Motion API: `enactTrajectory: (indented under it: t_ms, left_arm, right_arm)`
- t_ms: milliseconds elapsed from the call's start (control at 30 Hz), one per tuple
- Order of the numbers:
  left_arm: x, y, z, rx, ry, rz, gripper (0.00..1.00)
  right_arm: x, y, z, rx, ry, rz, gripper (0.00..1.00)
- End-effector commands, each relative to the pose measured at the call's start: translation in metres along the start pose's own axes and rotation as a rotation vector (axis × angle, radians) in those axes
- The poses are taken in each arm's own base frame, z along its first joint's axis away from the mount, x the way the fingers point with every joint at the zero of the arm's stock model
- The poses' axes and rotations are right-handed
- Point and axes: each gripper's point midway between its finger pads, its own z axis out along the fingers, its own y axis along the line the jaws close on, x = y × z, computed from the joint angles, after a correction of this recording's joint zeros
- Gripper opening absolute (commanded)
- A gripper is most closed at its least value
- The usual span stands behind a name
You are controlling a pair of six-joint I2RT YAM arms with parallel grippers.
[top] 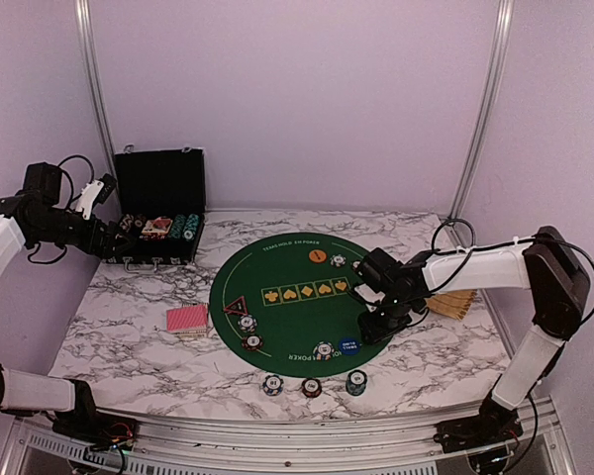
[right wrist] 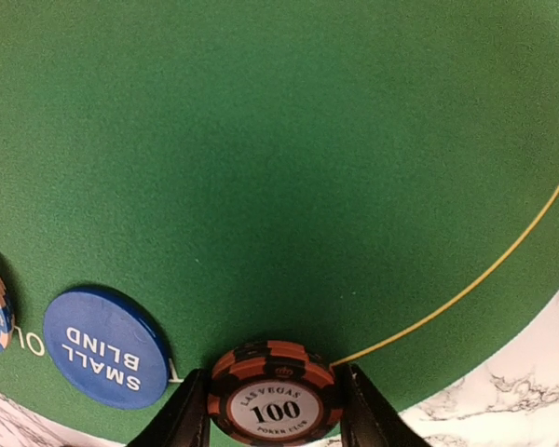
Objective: Distribute texas hold em gaming equipment
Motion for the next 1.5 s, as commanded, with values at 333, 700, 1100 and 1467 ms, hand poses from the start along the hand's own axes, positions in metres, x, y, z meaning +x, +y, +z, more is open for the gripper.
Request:
enactTrajectory:
  t_ms: [333, 700, 1100, 1467]
  left_arm:
    - [-0.009, -0.004, -0.010, 0.002, -0.020, 0.013, 0.99]
    - [-0.010, -0.004, -0.010, 0.005, -0.019, 0.010, 0.99]
    - [-0.009, -0.005, -0.009, 0.011, -0.019, 0.011, 0.99]
    - [-0.008, -0.005, -0.009, 0.014, -0.017, 0.010, 0.99]
  right_arm:
    - [-0.029, 0.002, -0.049, 0.059, -0.096, -0.014, 0.61]
    - [0.019, 0.105, -0.092, -0.075, -0.055, -0.277, 0.83]
    - [0.052, 0.115, -0.064, -0.034, 0.043, -0.348, 0.89]
    - [0.064, 0.108, -0.043, -0.021, 0.086, -0.350, 0.86]
